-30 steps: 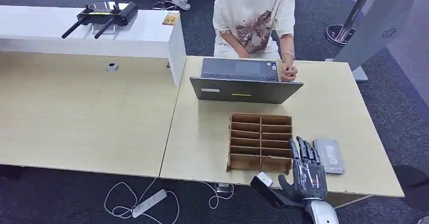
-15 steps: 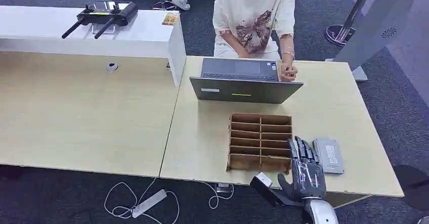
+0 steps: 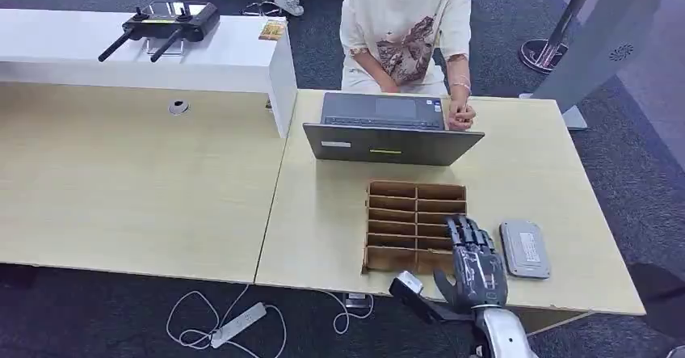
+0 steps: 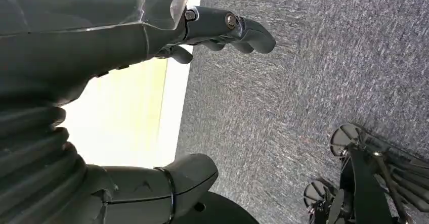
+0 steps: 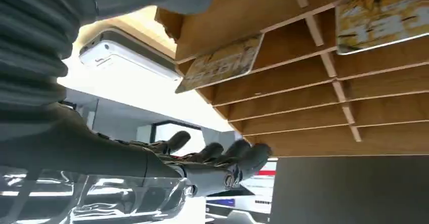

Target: Pass the card to the sensor for recognition and then transmit it.

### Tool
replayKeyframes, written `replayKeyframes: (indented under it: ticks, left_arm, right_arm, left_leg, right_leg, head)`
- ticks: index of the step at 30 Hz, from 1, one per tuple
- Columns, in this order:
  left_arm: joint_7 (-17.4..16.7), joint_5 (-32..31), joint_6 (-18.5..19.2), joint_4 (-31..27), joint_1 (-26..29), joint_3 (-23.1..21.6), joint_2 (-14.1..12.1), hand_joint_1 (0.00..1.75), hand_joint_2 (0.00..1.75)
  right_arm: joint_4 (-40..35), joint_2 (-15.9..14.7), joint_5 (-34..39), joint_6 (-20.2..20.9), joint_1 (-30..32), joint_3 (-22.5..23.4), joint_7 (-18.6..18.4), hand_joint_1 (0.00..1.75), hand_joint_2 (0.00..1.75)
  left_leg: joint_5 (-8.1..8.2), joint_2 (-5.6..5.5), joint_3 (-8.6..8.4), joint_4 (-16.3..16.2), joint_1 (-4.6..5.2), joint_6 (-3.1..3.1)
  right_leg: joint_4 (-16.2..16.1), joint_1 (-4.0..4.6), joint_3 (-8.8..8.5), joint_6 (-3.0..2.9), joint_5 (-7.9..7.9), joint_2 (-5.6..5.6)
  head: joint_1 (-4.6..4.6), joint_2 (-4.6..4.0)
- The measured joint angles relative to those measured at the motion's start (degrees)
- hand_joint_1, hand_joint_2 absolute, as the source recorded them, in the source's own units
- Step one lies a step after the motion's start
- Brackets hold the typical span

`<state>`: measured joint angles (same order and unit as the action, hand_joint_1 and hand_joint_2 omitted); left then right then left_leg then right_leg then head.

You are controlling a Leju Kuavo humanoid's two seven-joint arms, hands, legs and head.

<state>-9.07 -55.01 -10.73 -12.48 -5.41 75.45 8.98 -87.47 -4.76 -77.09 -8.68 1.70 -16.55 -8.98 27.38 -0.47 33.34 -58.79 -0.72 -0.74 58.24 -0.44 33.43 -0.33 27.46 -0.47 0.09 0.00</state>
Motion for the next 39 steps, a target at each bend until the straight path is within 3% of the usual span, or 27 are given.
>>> replayKeyframes:
  ticks: [6, 10, 13, 14, 22, 33, 39]
  left_arm:
    - [-0.1, 0.0, -0.1, 0.0, 0.0, 0.0, 0.0, 0.00, 1.75]
    - [-0.3, 0.0, -0.2, 0.0, 0.0, 0.0, 0.0, 0.00, 1.75]
    - [-0.5, 0.0, -0.2, 0.0, 0.0, 0.0, 0.0, 0.00, 1.75]
    - [-0.5, 0.0, -0.2, 0.0, 0.0, 0.0, 0.0, 0.00, 1.75]
    - [-0.5, 0.0, -0.2, 0.0, 0.0, 0.0, 0.0, 0.00, 1.75]
    - [-0.5, -0.5, -0.3, 0.0, 0.0, -0.1, 0.1, 0.00, 1.75]
    - [-0.6, -0.7, -0.2, 0.0, 0.0, -0.1, 0.1, 0.00, 1.75]
  right_arm:
    - [0.4, 0.0, 0.0, 0.0, -0.4, -0.2, 0.0, 0.87, 1.75]
    - [0.6, 0.0, 0.0, 0.0, -0.5, -0.4, 0.0, 0.93, 1.75]
    - [0.6, 0.0, 0.0, 0.0, -0.5, -0.6, 0.0, 1.08, 1.75]
    - [0.6, 0.0, 0.0, 0.0, -0.5, -0.6, 0.0, 1.22, 1.75]
    - [1.0, 0.0, 0.0, -0.6, -1.0, -0.8, 0.2, 1.29, 1.75]
    - [0.3, 0.7, -2.1, -0.5, -0.9, -0.8, -0.6, 1.62, 1.75]
    - [-0.1, 0.8, -2.3, -0.7, -0.6, -0.7, 0.1, 1.64, 1.75]
  left_leg:
    - [0.00, 0.00, 0.00, 0.0, 0.00, 0.00]
    - [0.00, 0.00, 0.00, 0.0, 0.00, 0.00]
    - [0.00, 0.00, 0.00, 0.0, 0.00, 0.00]
    - [0.00, 0.00, 0.00, 0.0, 0.00, 0.00]
    - [0.00, 0.00, 0.00, 0.0, 0.00, 0.00]
    - [0.00, 0.00, -0.01, 0.0, 0.00, 0.00]
    - [0.00, 0.00, -0.01, 0.0, 0.00, 0.00]
  right_leg:
    - [0.0, 0.00, -0.01, 0.00, 0.00, 0.00]
    - [0.0, 0.00, 0.00, 0.00, 0.00, 0.00]
    - [0.0, 0.00, 0.00, 0.00, 0.00, 0.00]
    - [0.0, 0.00, 0.00, 0.00, 0.00, 0.00]
    - [0.0, 0.00, 0.00, 0.00, 0.00, 0.00]
    - [0.0, 0.00, 0.00, 0.00, 0.00, 0.00]
    - [0.0, 0.00, 0.00, 0.00, 0.00, 0.00]
  head:
    - [0.00, 0.00]
    - [0.00, 0.00]
    - [0.00, 0.00]
    - [0.00, 0.00]
    - [0.00, 0.00]
    - [0.00, 0.00]
    - [0.00, 0.00]
